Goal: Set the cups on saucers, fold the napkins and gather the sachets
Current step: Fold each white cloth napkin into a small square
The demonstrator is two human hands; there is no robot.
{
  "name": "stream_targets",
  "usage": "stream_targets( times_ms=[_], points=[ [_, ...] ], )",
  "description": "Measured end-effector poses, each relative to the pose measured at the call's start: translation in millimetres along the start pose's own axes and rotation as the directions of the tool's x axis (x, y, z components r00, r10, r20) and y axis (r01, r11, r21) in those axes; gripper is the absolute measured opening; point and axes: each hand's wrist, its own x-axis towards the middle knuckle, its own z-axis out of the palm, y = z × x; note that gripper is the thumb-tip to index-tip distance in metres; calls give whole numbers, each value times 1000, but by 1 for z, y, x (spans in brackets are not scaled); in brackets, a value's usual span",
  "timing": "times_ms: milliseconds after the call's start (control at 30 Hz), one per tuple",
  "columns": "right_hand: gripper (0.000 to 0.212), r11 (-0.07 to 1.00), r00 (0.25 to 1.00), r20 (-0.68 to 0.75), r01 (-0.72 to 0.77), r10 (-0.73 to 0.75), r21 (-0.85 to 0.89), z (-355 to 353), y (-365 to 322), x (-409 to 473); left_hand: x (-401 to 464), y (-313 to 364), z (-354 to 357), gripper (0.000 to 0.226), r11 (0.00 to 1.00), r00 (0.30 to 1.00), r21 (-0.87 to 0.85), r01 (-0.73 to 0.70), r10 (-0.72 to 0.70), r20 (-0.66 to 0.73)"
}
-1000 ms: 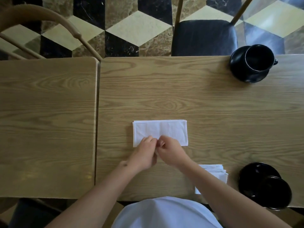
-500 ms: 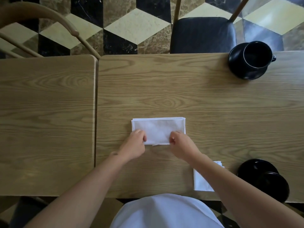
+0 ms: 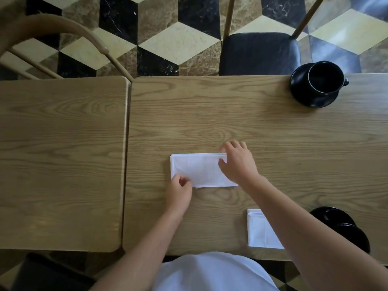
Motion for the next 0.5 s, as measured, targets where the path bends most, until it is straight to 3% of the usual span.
stream_targets(
  times_ms=[133,267,400,500],
  points=[
    [45,955,968,248,52,23,-293,-8,-12,24,-30,-4,14,9,923,943,-226,313,-274,188],
    [31,909,933,344,53,102,-414,-18,-26,26,-42,3,17,22,844,871,-271,462,-375,318],
    [29,932,914,396,58,95,-357,-34,-44,10,-49,6,7,9,700,768,-375,608,-397,503],
    [10,968,900,434,70,42,-240,-47,-63,-6,-52,11,-4,30,464,682,-521,716,-307,664]
  ],
)
